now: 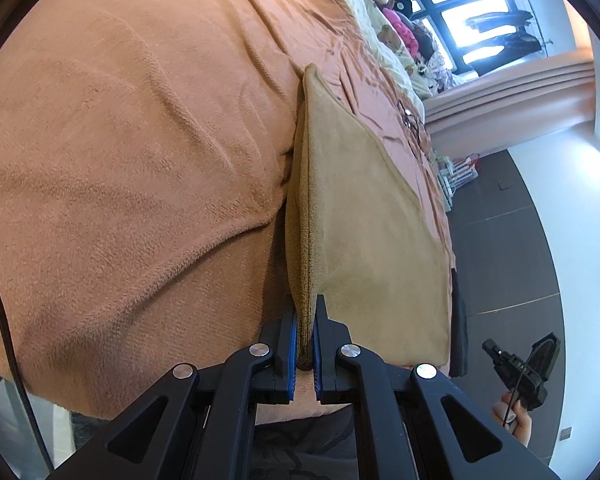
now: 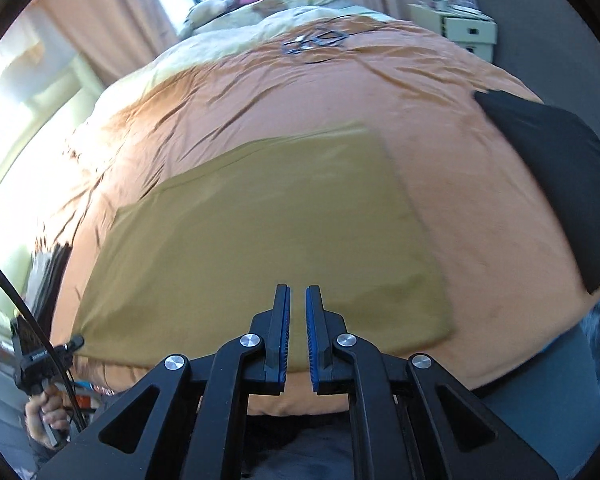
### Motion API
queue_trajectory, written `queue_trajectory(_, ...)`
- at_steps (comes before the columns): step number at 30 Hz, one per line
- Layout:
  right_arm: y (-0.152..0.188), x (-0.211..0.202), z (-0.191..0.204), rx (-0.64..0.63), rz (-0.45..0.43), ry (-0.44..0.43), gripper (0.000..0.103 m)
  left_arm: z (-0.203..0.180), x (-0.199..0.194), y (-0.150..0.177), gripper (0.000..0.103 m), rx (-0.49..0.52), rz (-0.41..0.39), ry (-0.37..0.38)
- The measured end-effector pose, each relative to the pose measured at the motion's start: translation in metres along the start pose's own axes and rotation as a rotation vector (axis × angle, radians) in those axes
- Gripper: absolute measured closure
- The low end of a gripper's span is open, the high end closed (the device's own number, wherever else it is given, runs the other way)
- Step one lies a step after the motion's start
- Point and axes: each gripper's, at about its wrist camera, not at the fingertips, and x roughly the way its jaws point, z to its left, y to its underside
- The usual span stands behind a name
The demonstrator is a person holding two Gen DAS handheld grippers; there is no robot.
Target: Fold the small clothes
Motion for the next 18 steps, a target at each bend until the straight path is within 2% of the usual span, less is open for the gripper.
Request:
queue_trajectory(5, 0.002, 0.028, 0.039, -0.087, 0.027, 0.049, 0.098, 0.003, -0.001, 0.003, 0.097, -0.009, -0.006, 0.001)
queue_trajectory(14, 0.011, 0.092, 0.097, -0.231, 0.126, 0.045, 0.098, -0.001, 0.009, 0.002, 0.096, -0.011, 0.005, -0.043)
queue_trajectory(16, 0.012, 0.108, 0.105, -0.26, 0.148, 0.042, 0.098, -0.002, 0.012, 0.0, 0.092, -0.016, 0.011, -0.043)
queue_trajectory(18, 0.014, 0.122, 0.111, -0.279, 0.175, 0.04, 0.098, -0.004, 0.016, -0.001, 0.074, -0.019, 0.014, -0.04)
